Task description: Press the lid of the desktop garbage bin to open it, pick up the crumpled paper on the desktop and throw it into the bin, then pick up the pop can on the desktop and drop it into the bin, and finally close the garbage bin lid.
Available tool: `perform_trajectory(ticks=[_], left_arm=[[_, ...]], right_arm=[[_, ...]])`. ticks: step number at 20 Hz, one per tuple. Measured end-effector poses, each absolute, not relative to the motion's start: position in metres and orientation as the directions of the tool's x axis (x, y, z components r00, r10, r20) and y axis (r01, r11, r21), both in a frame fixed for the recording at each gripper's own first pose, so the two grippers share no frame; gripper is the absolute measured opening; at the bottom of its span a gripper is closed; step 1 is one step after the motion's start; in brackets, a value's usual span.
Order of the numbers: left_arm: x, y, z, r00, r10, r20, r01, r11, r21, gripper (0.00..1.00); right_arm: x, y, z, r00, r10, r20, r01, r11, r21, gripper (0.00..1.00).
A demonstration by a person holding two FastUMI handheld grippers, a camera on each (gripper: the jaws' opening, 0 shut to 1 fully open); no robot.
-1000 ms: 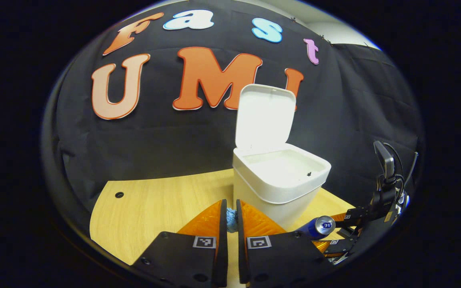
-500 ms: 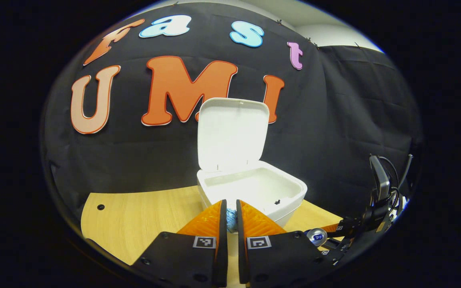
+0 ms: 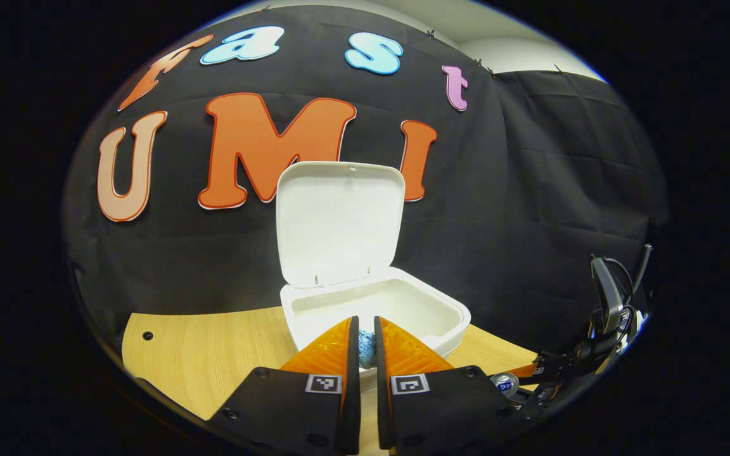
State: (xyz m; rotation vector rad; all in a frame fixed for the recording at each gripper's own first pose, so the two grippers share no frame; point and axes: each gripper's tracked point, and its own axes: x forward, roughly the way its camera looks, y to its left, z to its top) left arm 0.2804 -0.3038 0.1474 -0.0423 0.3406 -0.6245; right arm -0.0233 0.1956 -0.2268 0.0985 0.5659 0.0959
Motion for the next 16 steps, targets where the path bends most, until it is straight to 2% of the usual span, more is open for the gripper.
perform_trajectory(ticks=[1, 2, 4, 12, 15, 16], left_arm=[[0.281, -0.307, 0.143, 0.754, -0.580, -0.308, 0.569, 0.811, -0.137, 0.14], [0.284, -0.306, 0.141, 0.760, -0.572, -0.310, 0.563, 0.817, -0.126, 0.14], [0.284, -0.307, 0.135, 0.757, -0.568, -0.323, 0.561, 0.818, -0.126, 0.14], [0.292, -0.296, 0.117, 0.767, -0.527, -0.365, 0.518, 0.845, -0.133, 0.14], [0.293, -0.292, 0.113, 0.772, -0.515, -0.373, 0.505, 0.853, -0.134, 0.24], [0.290, -0.291, 0.109, 0.769, -0.509, -0.387, 0.497, 0.856, -0.139, 0.24]], right_arm=[[-0.024, 0.196, -0.227, 0.833, 0.117, -0.541, -0.060, 0.991, 0.122, 0.78], [-0.025, 0.195, -0.225, 0.831, 0.110, -0.546, -0.051, 0.991, 0.122, 0.74], [-0.023, 0.196, -0.220, 0.831, 0.105, -0.546, -0.041, 0.991, 0.128, 0.79], [-0.015, 0.177, -0.192, 0.861, 0.061, -0.505, -0.022, 0.996, 0.083, 0.78], [-0.008, 0.166, -0.167, 0.881, 0.052, -0.470, -0.023, 0.997, 0.067, 0.79], [-0.005, 0.162, -0.156, 0.889, 0.049, -0.455, -0.020, 0.997, 0.068, 0.78]])
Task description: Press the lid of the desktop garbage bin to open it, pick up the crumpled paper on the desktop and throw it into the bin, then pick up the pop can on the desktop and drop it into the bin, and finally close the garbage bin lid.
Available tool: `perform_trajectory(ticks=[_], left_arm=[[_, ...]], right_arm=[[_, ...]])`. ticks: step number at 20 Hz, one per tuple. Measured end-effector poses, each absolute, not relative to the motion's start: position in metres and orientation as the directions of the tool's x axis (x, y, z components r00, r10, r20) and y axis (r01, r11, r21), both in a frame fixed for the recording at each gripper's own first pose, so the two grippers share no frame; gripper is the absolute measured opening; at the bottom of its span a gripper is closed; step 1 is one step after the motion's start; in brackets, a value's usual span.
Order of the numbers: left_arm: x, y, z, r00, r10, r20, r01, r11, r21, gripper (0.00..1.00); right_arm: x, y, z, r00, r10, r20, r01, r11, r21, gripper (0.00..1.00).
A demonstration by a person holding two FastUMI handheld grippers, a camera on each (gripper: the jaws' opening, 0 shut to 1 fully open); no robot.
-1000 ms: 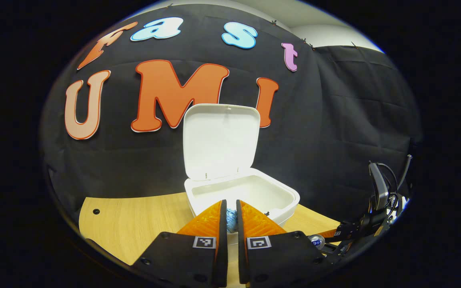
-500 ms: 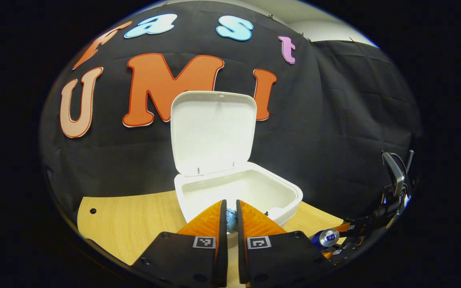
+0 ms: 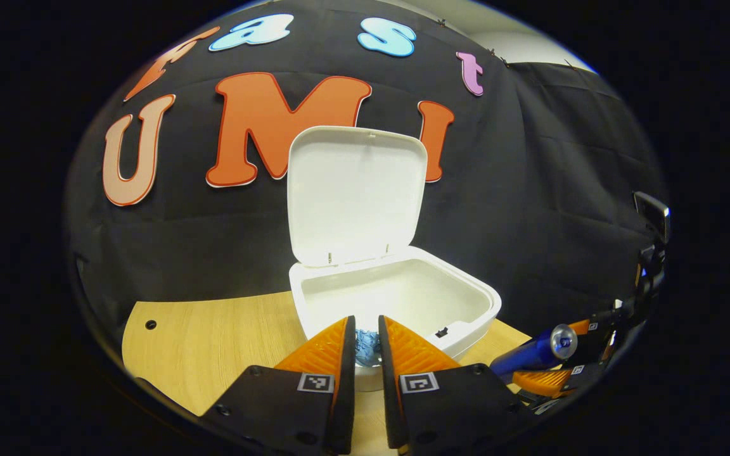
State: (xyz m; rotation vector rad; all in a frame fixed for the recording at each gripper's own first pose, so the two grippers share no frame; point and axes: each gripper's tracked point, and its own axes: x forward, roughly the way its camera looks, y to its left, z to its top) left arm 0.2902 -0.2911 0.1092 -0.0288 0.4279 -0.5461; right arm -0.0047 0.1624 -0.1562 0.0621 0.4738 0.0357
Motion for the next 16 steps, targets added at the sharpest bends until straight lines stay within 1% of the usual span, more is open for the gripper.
perform_trajectory(ticks=[1, 2, 3, 4, 8, 9, 10, 11, 12, 13, 14, 16], left_arm=[[0.290, -0.291, 0.115, 0.775, -0.513, -0.368, 0.502, 0.854, -0.133, 0.25], [0.290, -0.291, 0.113, 0.776, -0.509, -0.372, 0.502, 0.856, -0.124, 0.25], [0.287, -0.290, 0.111, 0.776, -0.507, -0.375, 0.505, 0.856, -0.111, 0.25], [0.288, -0.289, 0.114, 0.782, -0.502, -0.369, 0.506, 0.857, -0.095, 0.26], [0.285, -0.285, 0.118, 0.788, -0.506, -0.352, 0.509, 0.856, -0.091, 0.35], [0.282, -0.285, 0.118, 0.789, -0.505, -0.351, 0.509, 0.856, -0.088, 0.46], [0.282, -0.283, 0.118, 0.791, -0.502, -0.349, 0.507, 0.858, -0.084, 0.54], [0.279, -0.282, 0.119, 0.790, -0.504, -0.349, 0.510, 0.856, -0.084, 0.58], [0.278, -0.280, 0.121, 0.792, -0.502, -0.346, 0.509, 0.857, -0.079, 0.58], [0.276, -0.280, 0.119, 0.789, -0.506, -0.349, 0.514, 0.855, -0.077, 0.67], [0.273, -0.280, 0.119, 0.785, -0.512, -0.348, 0.521, 0.850, -0.073, 0.71], [0.268, -0.276, 0.122, 0.789, -0.511, -0.342, 0.522, 0.850, -0.065, 0.83]], right_arm=[[-0.001, 0.158, -0.146, 0.898, 0.046, -0.438, -0.018, 0.998, 0.068, 0.79], [0.000, 0.155, -0.137, 0.906, 0.042, -0.421, -0.016, 0.998, 0.065, 0.74], [0.003, 0.152, -0.129, 0.912, 0.039, -0.407, -0.015, 0.998, 0.061, 0.74], [0.005, 0.149, -0.120, 0.918, 0.036, -0.394, -0.016, 0.998, 0.056, 0.78], [0.010, 0.138, -0.093, 0.936, 0.020, -0.353, -0.014, 1.000, 0.019, 0.78], [0.013, 0.137, -0.087, 0.939, 0.018, -0.344, -0.015, 1.000, 0.009, 0.78], [0.014, 0.135, -0.082, 0.942, 0.015, -0.335, -0.017, 1.000, -0.002, 0.78], [0.016, 0.134, -0.078, 0.945, 0.015, -0.327, -0.019, 1.000, -0.010, 0.78], [0.018, 0.132, -0.076, 0.948, 0.015, -0.318, -0.022, 1.000, -0.016, 0.78], [0.022, 0.131, -0.074, 0.951, 0.020, -0.309, -0.028, 0.999, -0.022, 0.79], [0.026, 0.130, -0.073, 0.952, 0.019, -0.306, -0.033, 0.999, -0.042, 0.78], [0.030, 0.128, -0.069, 0.953, 0.016, -0.302, -0.041, 0.996, -0.077, 0.78]])
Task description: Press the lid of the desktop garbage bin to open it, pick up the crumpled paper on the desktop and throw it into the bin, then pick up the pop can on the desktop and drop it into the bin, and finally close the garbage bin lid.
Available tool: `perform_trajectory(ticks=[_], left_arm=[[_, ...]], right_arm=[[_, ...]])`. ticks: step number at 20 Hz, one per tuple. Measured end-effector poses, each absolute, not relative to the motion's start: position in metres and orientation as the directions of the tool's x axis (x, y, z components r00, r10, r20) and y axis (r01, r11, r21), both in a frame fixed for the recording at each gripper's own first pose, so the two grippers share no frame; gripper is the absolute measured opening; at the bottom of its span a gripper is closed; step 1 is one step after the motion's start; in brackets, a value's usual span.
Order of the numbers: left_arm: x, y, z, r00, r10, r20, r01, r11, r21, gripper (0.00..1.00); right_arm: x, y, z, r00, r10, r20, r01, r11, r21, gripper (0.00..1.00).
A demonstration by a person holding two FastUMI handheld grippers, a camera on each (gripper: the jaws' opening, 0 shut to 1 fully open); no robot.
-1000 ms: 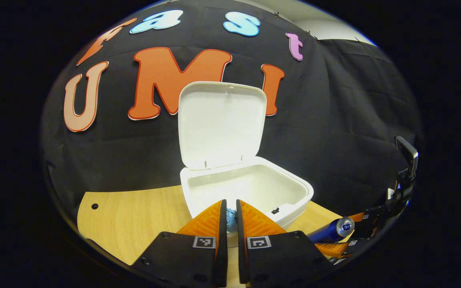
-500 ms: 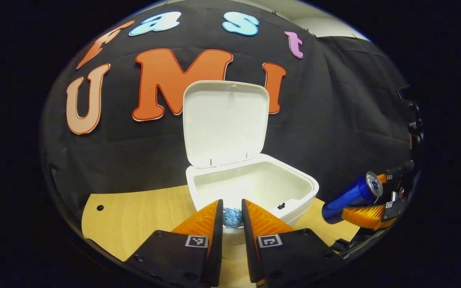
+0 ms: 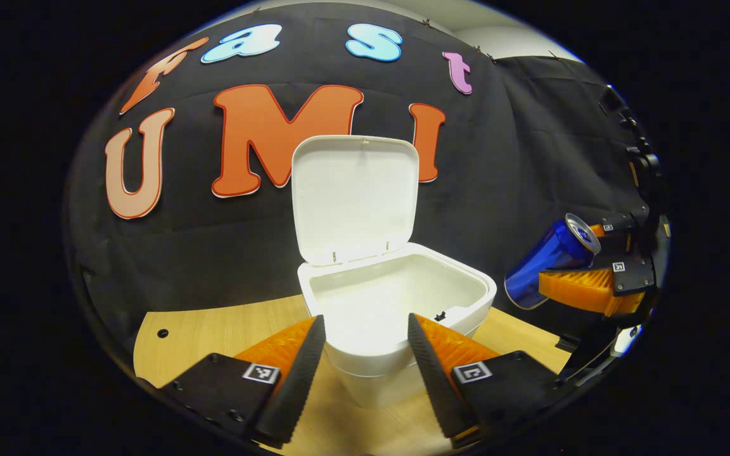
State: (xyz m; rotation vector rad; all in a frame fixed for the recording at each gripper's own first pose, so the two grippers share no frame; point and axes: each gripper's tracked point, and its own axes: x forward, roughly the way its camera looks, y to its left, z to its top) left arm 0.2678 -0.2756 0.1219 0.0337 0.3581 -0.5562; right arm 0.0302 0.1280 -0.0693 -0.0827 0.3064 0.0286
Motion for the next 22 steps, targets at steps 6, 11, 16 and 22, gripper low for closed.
perform_trajectory(ticks=[6, 11, 16, 22], left_arm=[[0.257, -0.255, 0.121, 0.813, -0.469, -0.346, 0.491, 0.871, -0.026, 0.96], [0.256, -0.225, 0.121, 0.854, -0.396, -0.337, 0.426, 0.905, 0.017, 1.00], [0.254, -0.191, 0.128, 0.891, -0.316, -0.325, 0.343, 0.939, 0.027, 1.00], [0.247, -0.144, 0.126, 0.926, -0.197, -0.323, 0.211, 0.977, 0.010, 0.96]], right_arm=[[0.047, 0.133, -0.044, 0.965, 0.055, -0.256, -0.072, 0.996, -0.058, 0.78], [0.067, 0.136, -0.031, 0.968, 0.081, -0.236, -0.100, 0.992, -0.072, 0.78], [0.087, 0.146, -0.036, 0.958, 0.104, -0.266, -0.128, 0.989, -0.073, 0.78], [0.100, 0.161, -0.052, 0.932, 0.153, -0.328, -0.185, 0.980, -0.067, 0.78]])
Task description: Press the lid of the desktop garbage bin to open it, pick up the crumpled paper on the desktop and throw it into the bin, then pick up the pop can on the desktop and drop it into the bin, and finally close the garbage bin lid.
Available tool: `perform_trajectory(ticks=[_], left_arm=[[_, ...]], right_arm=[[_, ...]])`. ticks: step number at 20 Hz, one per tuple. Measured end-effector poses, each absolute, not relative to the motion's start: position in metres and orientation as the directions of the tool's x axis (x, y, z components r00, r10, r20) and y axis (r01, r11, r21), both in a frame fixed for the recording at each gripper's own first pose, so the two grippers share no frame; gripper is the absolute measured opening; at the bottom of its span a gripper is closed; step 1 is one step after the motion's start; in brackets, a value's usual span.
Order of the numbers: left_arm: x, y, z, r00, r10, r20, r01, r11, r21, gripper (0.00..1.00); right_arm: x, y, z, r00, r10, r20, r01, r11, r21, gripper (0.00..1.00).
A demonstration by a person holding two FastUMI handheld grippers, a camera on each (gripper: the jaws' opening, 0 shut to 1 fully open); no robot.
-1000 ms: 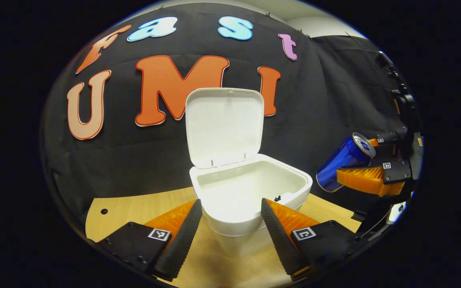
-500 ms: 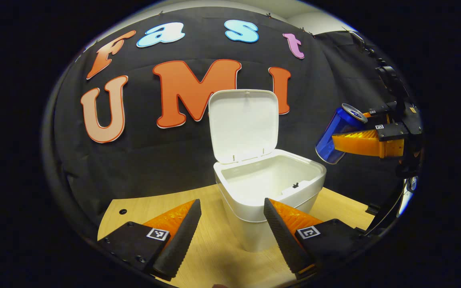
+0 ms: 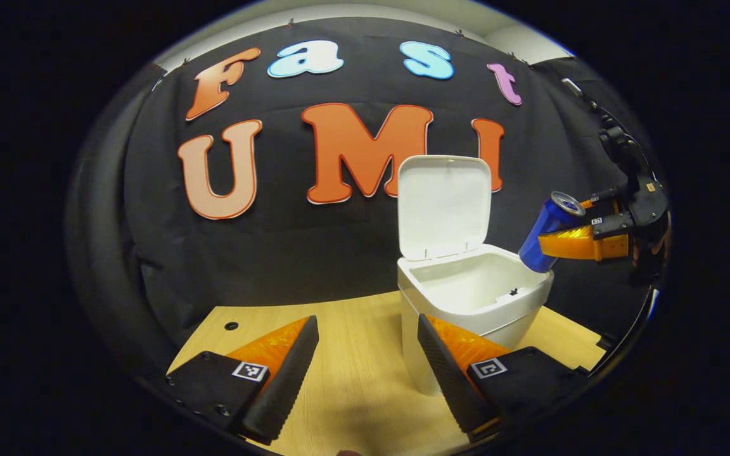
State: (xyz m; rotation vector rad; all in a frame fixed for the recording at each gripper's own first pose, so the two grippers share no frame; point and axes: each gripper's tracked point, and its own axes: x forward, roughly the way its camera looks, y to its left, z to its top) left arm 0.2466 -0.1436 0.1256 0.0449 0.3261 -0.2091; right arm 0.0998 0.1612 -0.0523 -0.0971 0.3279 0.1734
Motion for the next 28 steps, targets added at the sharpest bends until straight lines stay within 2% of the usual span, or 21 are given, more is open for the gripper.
perform_trajectory(ticks=[2, 3, 4, 5, 6, 7, 8, 9, 11, 13, 14, 15, 22, 25, 28], left_arm=[[0.244, -0.128, 0.122, 0.929, -0.164, -0.331, 0.175, 0.985, 0.004, 0.96], [0.242, -0.122, 0.122, 0.931, -0.149, -0.334, 0.160, 0.987, 0.008, 1.00], [0.242, -0.116, 0.121, 0.931, -0.136, -0.339, 0.149, 0.989, 0.012, 1.00], [0.241, -0.108, 0.118, 0.931, -0.127, -0.341, 0.139, 0.990, 0.012, 1.00], [0.241, -0.102, 0.117, 0.931, -0.120, -0.344, 0.133, 0.991, 0.013, 1.00], [0.240, -0.095, 0.115, 0.931, -0.113, -0.347, 0.125, 0.992, 0.013, 0.96], [0.240, -0.091, 0.113, 0.931, -0.110, -0.349, 0.120, 0.993, 0.008, 0.96], [0.242, -0.088, 0.111, 0.930, -0.107, -0.352, 0.114, 0.993, -0.001, 1.00], [0.246, -0.080, 0.106, 0.924, -0.101, -0.368, 0.105, 0.994, -0.008, 1.00], [0.249, -0.076, 0.106, 0.923, -0.105, -0.370, 0.111, 0.994, -0.007, 1.00], [0.250, -0.074, 0.106, 0.923, -0.107, -0.370, 0.114, 0.993, -0.002, 0.95], [0.251, -0.072, 0.105, 0.923, -0.107, -0.371, 0.116, 0.993, 0.001, 1.00], [0.261, -0.064, 0.100, 0.917, -0.124, -0.380, 0.135, 0.991, 0.002, 1.00], [0.262, -0.061, 0.100, 0.918, -0.131, -0.374, 0.141, 0.990, -0.002, 1.00], [0.262, -0.060, 0.101, 0.920, -0.143, -0.366, 0.147, 0.989, -0.017, 1.00]], right_arm=[[0.106, 0.165, -0.057, 0.926, 0.157, -0.343, -0.195, 0.978, -0.078, 0.78], [0.107, 0.167, -0.059, 0.922, 0.159, -0.354, -0.199, 0.977, -0.080, 0.78], [0.109, 0.171, -0.063, 0.918, 0.160, -0.364, -0.202, 0.976, -0.081, 0.78], [0.111, 0.173, -0.066, 0.913, 0.162, -0.373, -0.207, 0.975, -0.083, 0.74], [0.112, 0.175, -0.067, 0.911, 0.161, -0.380, -0.209, 0.974, -0.090, 0.78], [0.113, 0.177, -0.069, 0.908, 0.159, -0.388, -0.211, 0.973, -0.093, 0.78], [0.114, 0.180, -0.072, 0.903, 0.161, -0.398, -0.212, 0.973, -0.089, 0.78], [0.115, 0.182, -0.074, 0.900, 0.160, -0.406, -0.211, 0.974, -0.084, 0.78], [0.116, 0.183, -0.078, 0.897, 0.147, -0.417, -0.198, 0.977, -0.083, 0.78], [0.117, 0.182, -0.084, 0.891, 0.136, -0.432, -0.187, 0.979, -0.076, 0.78], [0.117, 0.184, -0.084, 0.890, 0.138, -0.434, -0.187, 0.980, -0.072, 0.78], [0.118, 0.183, -0.083, 0.892, 0.132, -0.432, -0.181, 0.981, -0.074, 0.78], [0.120, 0.177, -0.090, 0.889, 0.081, -0.451, -0.120, 0.991, -0.057, 0.82], [0.122, 0.176, -0.080, 0.897, 0.068, -0.437, -0.107, 0.992, -0.066, 0.81], [0.130, 0.183, -0.063, 0.908, 0.084, -0.411, -0.111, 0.993, -0.043, 0.84]])
